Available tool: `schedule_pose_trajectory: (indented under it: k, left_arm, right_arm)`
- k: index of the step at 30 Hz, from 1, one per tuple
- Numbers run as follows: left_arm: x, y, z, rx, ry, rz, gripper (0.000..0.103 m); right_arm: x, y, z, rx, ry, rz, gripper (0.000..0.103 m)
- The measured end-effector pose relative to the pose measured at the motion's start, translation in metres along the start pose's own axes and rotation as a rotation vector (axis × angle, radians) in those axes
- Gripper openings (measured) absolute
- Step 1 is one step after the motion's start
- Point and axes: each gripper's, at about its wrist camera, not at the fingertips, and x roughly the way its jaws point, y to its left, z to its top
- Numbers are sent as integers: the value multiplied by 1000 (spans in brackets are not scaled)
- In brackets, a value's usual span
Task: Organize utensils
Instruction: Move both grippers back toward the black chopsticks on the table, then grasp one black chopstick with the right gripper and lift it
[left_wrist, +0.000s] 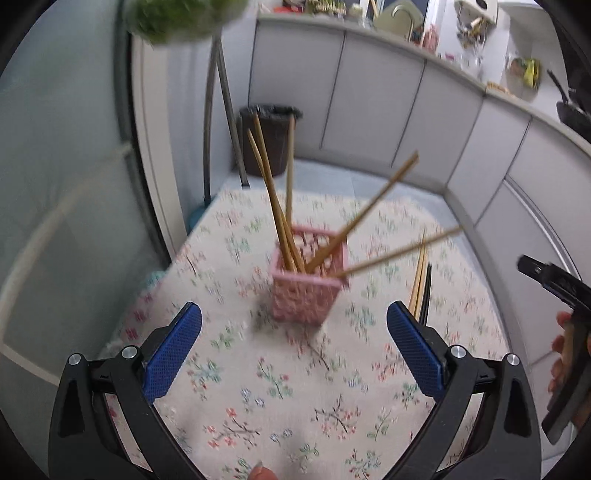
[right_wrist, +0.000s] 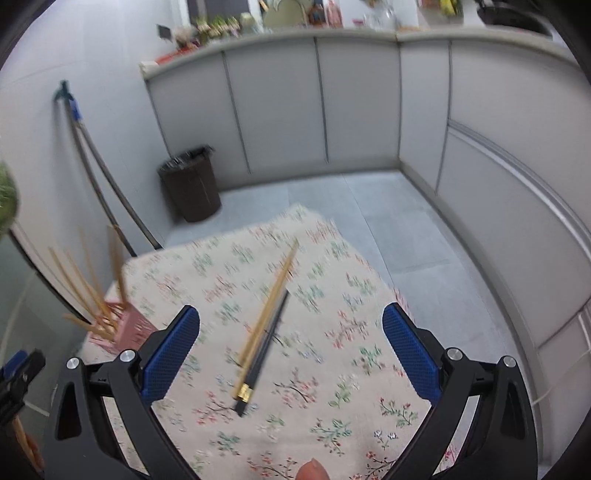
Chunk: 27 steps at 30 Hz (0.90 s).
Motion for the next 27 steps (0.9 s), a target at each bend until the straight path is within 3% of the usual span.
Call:
schedule_pose_trajectory:
  k: [6,11,16,27]
  left_arm:
    - [21,-18,-17,47,86,-14,96]
    - [27,-30,-26,68,117,-34,96]
    - [33,-40,-33,74,148,-105,93]
    - [33,-56,-41,92,201,-242,78]
  right_arm:
    - [76,-14,-16,42,188,42,97]
    - [120,-19,-21,85,274,77,96]
    - [153,-14,-26,113,341,110,58]
    - [187,3,-32,131,364,147,31]
